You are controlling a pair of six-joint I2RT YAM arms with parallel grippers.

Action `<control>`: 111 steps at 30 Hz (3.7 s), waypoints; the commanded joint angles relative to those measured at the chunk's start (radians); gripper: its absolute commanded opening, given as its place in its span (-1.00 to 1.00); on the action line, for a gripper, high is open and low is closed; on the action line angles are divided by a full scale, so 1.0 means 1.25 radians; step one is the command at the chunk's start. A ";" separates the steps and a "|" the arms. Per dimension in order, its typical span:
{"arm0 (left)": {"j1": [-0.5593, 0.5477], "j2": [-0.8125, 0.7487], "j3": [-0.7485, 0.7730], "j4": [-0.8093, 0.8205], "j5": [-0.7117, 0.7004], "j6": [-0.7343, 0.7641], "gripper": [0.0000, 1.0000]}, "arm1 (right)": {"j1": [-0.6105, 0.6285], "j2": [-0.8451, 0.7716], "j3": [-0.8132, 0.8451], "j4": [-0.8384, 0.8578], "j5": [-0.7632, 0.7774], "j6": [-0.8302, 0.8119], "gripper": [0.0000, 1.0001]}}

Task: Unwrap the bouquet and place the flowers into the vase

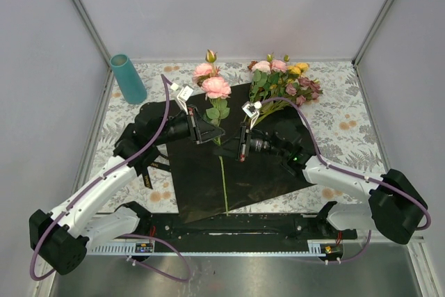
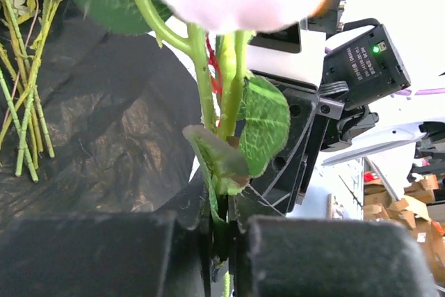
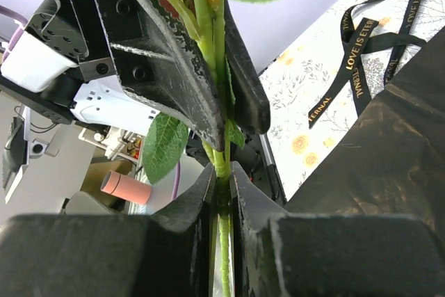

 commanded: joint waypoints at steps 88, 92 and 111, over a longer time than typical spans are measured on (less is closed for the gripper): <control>0.409 0.074 0.314 -0.241 -0.354 0.296 0.98 | -0.040 -0.201 -0.028 -0.432 0.745 -0.070 0.95; 0.393 0.003 0.245 -0.284 -0.274 0.264 0.98 | -0.101 -0.136 -0.029 -0.364 0.695 -0.048 0.82; 0.386 -0.189 -0.035 -0.264 -0.187 0.250 0.98 | -0.322 0.271 0.071 -0.131 0.433 0.106 -0.08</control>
